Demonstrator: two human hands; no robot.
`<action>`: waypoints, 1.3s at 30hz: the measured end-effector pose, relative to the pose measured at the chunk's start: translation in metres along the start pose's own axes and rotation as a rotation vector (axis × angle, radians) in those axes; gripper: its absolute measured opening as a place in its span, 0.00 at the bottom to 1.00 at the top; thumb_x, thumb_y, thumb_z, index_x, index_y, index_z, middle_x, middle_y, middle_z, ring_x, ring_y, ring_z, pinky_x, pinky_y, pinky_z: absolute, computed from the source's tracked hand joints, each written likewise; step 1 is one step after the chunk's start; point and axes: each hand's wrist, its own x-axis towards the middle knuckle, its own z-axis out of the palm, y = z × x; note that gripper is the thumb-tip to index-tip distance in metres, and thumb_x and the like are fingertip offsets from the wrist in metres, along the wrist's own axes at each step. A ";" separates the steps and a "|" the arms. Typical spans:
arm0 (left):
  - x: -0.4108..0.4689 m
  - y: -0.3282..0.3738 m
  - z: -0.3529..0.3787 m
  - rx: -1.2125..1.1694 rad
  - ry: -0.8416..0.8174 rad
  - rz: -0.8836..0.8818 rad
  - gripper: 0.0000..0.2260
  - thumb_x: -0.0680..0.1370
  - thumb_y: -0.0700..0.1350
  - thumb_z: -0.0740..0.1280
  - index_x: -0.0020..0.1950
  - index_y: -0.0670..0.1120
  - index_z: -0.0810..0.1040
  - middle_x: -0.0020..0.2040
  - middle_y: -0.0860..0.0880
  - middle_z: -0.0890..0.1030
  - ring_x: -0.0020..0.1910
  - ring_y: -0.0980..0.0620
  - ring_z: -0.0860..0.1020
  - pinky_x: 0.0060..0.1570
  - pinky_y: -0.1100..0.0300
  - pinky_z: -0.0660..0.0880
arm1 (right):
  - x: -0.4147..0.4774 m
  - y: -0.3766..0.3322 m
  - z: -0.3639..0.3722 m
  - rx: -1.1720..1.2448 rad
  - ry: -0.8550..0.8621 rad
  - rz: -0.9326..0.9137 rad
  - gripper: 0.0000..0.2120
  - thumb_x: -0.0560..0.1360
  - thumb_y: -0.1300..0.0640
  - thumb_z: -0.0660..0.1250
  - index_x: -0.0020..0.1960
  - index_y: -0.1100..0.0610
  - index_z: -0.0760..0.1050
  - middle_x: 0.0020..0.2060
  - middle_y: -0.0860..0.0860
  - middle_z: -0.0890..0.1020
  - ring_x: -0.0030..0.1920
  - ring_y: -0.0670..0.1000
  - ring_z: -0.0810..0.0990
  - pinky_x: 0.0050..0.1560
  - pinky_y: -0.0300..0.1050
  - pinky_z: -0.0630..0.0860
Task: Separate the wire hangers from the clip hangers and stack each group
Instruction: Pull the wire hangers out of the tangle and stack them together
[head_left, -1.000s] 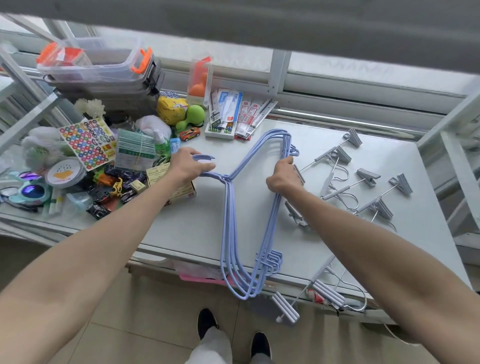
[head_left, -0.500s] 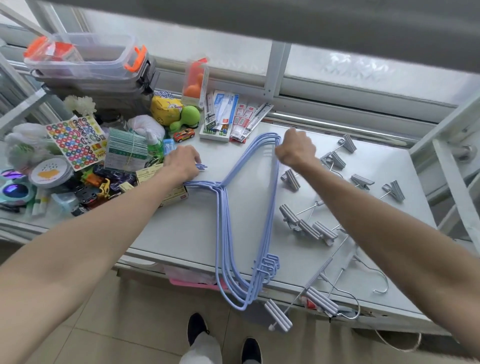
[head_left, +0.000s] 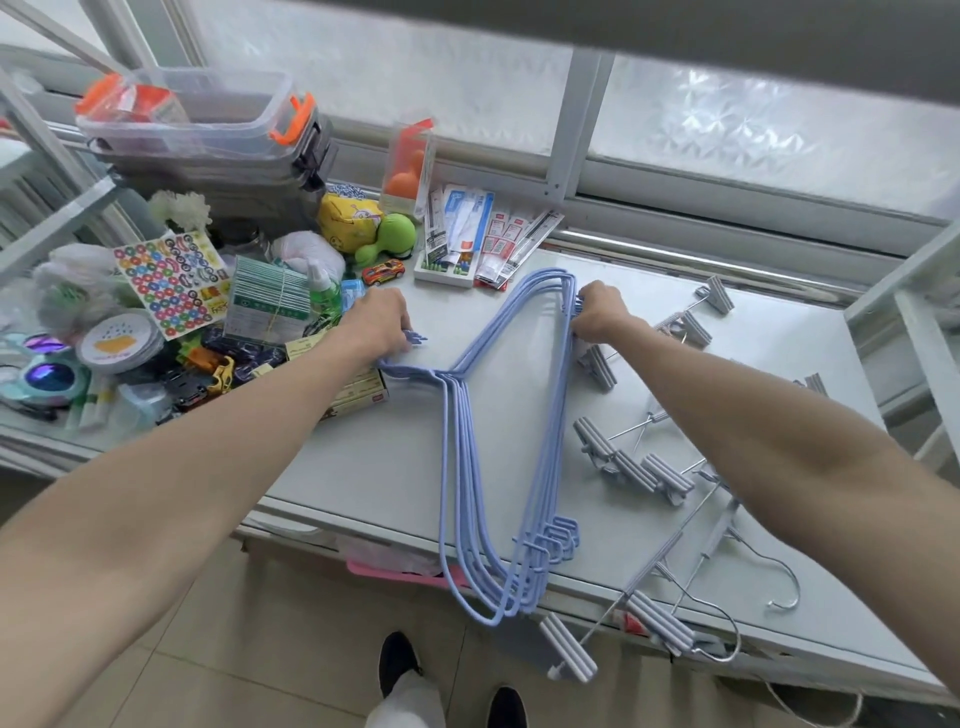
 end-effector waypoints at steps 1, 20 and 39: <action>0.001 0.000 0.000 0.012 -0.014 0.000 0.12 0.67 0.40 0.77 0.49 0.43 0.86 0.45 0.43 0.85 0.47 0.45 0.82 0.44 0.57 0.78 | 0.005 0.001 0.001 0.006 0.017 -0.002 0.06 0.69 0.62 0.66 0.45 0.60 0.71 0.48 0.60 0.77 0.45 0.59 0.76 0.42 0.47 0.72; 0.004 -0.003 0.000 -0.017 0.026 -0.064 0.15 0.64 0.29 0.73 0.48 0.42 0.86 0.48 0.41 0.83 0.48 0.43 0.81 0.42 0.60 0.75 | 0.013 -0.016 -0.002 -0.312 0.114 -0.217 0.14 0.73 0.71 0.60 0.59 0.66 0.71 0.56 0.64 0.75 0.57 0.65 0.76 0.47 0.52 0.72; -0.037 0.079 -0.018 0.022 0.226 0.319 0.27 0.70 0.30 0.62 0.70 0.41 0.73 0.64 0.38 0.77 0.64 0.41 0.75 0.62 0.51 0.74 | -0.034 0.066 -0.069 0.004 0.241 0.049 0.14 0.73 0.65 0.60 0.58 0.64 0.72 0.57 0.62 0.77 0.57 0.64 0.77 0.52 0.51 0.73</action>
